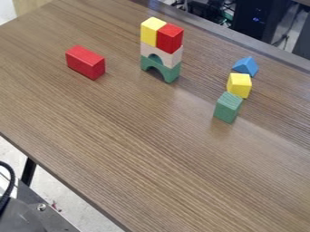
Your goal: Move the red block from the tower then remove the yellow block from the tower
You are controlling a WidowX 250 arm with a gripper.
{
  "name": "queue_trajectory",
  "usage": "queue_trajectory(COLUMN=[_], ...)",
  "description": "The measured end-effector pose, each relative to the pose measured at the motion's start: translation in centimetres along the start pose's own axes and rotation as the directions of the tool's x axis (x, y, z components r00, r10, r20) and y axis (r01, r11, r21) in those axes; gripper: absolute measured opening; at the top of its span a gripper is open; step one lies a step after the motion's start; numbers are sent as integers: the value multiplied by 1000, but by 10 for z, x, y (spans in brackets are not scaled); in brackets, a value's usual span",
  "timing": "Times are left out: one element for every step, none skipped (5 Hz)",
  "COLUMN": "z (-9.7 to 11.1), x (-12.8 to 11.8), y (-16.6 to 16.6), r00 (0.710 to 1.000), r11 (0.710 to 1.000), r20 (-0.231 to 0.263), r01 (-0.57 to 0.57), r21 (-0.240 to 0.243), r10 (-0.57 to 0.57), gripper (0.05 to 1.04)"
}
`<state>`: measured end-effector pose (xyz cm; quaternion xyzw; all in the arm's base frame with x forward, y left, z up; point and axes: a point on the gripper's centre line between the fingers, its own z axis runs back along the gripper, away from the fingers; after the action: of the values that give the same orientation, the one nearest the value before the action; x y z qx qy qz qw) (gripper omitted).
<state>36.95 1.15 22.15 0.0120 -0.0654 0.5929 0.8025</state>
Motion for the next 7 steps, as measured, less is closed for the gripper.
queue_trajectory(z=[-15,-30,-37,-38,-47,-50,-49], x=[-2,-5,2,14,21,29,32], y=[0,0,2,7,12,17,18], r00=[1000,999,992,976,955,931,931], r11=[999,999,993,978,955,928,928], r20=[-17,-41,-60,-60,-67,-59,-44], r01=[5,-31,-114,-209,-291,-363,-364], r21=[41,37,11,-24,-50,-88,-82], r10=[-4,32,114,207,288,359,361], gripper=[1000,1000,1000,1000,1000,1000,1000])
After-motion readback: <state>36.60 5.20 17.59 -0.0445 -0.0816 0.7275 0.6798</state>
